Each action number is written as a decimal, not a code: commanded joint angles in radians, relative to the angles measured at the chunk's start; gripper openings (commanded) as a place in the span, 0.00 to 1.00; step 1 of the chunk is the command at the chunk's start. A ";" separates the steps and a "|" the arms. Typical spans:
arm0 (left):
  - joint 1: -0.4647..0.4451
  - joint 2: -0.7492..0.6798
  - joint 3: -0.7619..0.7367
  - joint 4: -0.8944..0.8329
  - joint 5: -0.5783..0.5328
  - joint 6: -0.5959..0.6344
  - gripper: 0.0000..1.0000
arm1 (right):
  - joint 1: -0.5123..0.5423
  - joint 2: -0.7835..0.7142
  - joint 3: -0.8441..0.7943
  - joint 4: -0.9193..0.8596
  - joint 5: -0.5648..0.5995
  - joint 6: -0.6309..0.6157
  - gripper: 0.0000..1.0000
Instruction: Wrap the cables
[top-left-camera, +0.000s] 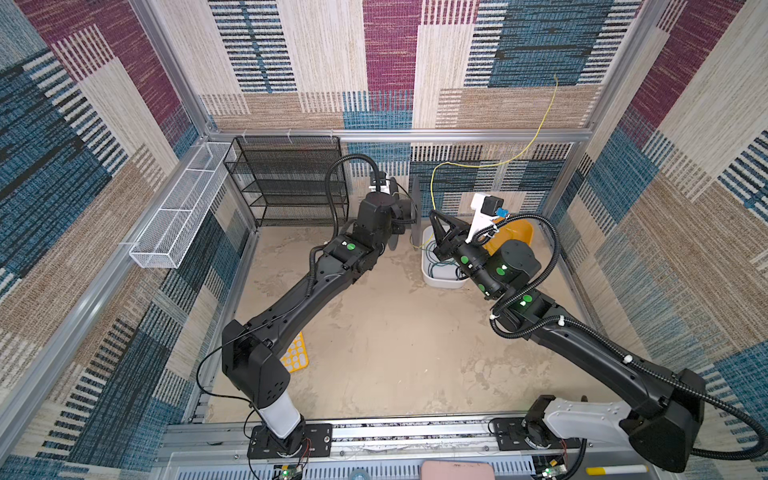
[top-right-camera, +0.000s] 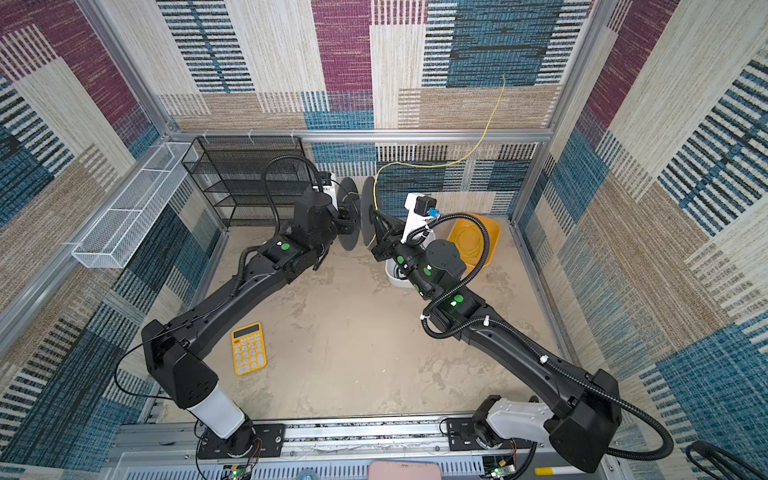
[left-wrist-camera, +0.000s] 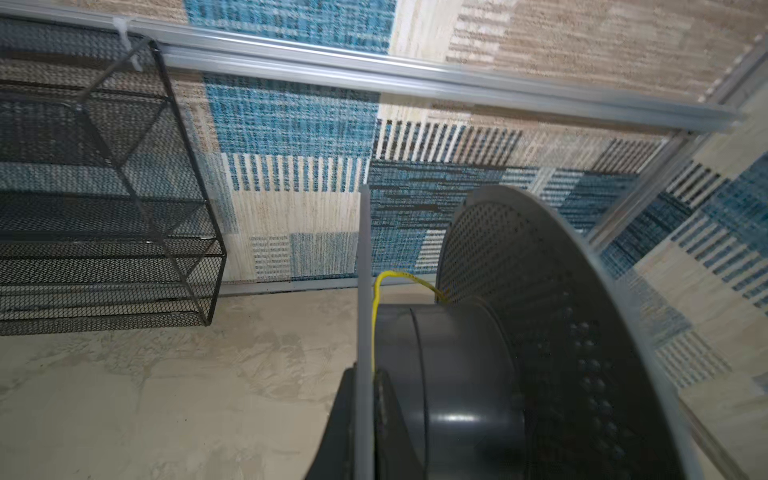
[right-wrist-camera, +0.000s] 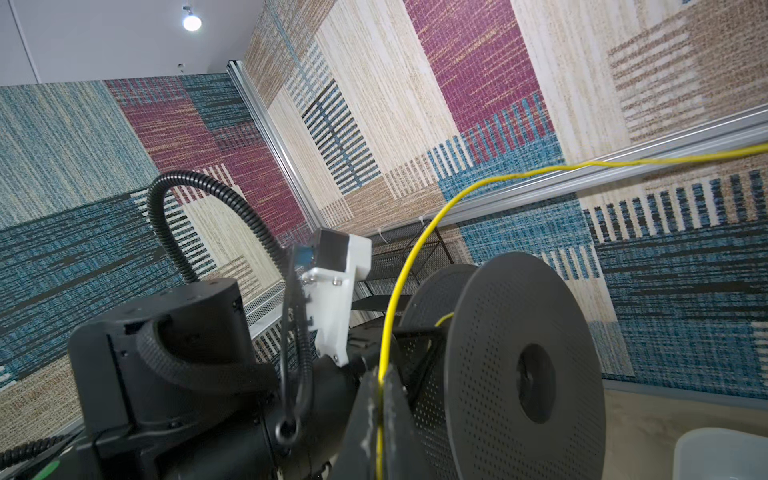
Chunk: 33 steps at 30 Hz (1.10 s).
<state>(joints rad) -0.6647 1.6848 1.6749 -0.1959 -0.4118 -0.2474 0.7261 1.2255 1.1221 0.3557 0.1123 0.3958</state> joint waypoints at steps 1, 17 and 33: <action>-0.012 -0.005 -0.056 0.021 0.021 0.114 0.00 | 0.001 0.007 0.026 0.080 -0.023 -0.030 0.00; -0.080 -0.168 -0.361 -0.051 0.144 0.249 0.00 | -0.032 0.087 0.139 0.060 0.047 -0.134 0.00; -0.164 -0.456 -0.612 -0.091 0.193 0.258 0.00 | -0.196 0.134 0.086 0.057 0.040 -0.088 0.00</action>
<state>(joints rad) -0.8188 1.2663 1.0878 -0.1398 -0.2554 -0.0418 0.5507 1.3495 1.2129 0.2310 0.0879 0.3000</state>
